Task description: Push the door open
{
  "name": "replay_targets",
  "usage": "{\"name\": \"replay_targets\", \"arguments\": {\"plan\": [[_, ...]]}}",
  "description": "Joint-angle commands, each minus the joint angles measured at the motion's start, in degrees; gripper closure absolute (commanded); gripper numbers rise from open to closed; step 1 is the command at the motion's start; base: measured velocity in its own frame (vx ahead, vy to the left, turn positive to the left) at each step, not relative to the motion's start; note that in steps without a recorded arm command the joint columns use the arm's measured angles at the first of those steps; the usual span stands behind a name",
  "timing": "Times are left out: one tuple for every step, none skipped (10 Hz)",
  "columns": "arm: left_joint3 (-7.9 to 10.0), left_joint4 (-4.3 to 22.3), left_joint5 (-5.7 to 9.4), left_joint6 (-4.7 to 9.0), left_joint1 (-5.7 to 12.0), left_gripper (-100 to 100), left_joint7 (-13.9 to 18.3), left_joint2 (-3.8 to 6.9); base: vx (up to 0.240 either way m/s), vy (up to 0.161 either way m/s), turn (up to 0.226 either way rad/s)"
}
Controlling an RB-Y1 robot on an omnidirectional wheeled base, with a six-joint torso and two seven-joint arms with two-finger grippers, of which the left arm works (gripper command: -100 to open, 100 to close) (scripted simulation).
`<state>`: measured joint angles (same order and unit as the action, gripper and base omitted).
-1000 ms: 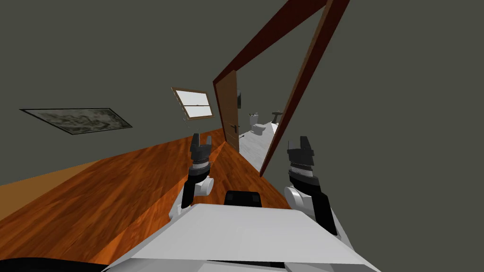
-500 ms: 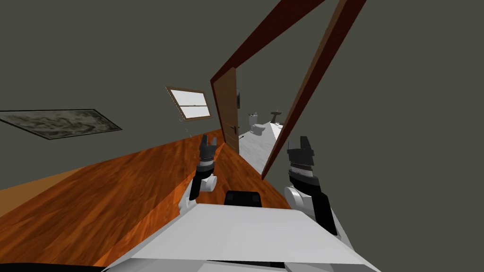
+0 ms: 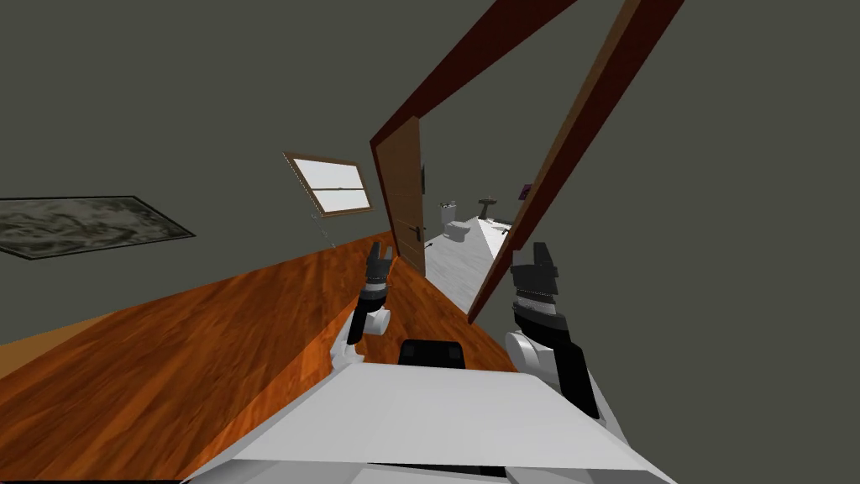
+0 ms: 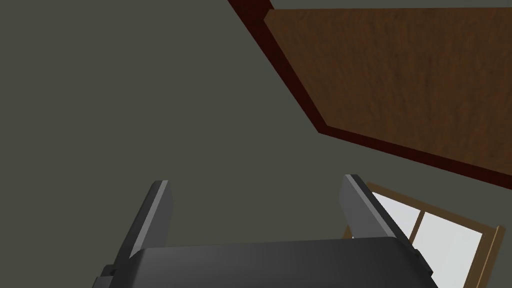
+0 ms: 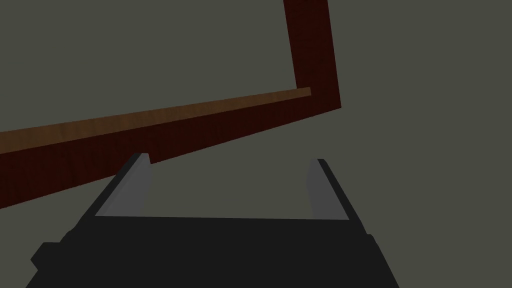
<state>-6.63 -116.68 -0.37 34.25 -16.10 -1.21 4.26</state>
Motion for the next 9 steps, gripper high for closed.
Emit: {"name": "replay_targets", "arguments": {"plan": [[-0.21, 2.11, 0.23, -0.13, 1.17, -100, 0.31, 0.28, 0.107, 0.111, -0.052], [-0.38, 3.33, 0.33, -0.23, 1.87, -100, 0.42, 0.38, 0.086, 0.096, -0.057], [-0.55, 4.56, 0.43, -0.34, 2.58, -100, 0.54, 0.48, 0.078, 0.085, -0.049], [-0.72, 5.79, 0.52, -0.45, 3.28, -100, 0.66, 0.58, 0.087, 0.077, -0.063], [-0.91, 7.09, 0.62, -0.57, 4.04, -100, 0.78, 0.67, 0.095, 0.100, -0.062], [-1.09, 8.45, 0.73, -0.69, 4.82, -100, 0.91, 0.74, 0.088, 0.091, -0.056], [-1.28, 9.80, 0.84, -0.81, 5.60, -100, 1.04, 0.82, 0.094, 0.091, -0.053], [-1.47, 11.16, 0.94, -0.93, 6.38, -100, 1.17, 0.90, 0.086, 0.101, -0.054], [-1.66, 12.51, 1.05, -1.05, 7.16, -100, 1.29, 0.97, 0.093, 0.098, -0.063]]}}
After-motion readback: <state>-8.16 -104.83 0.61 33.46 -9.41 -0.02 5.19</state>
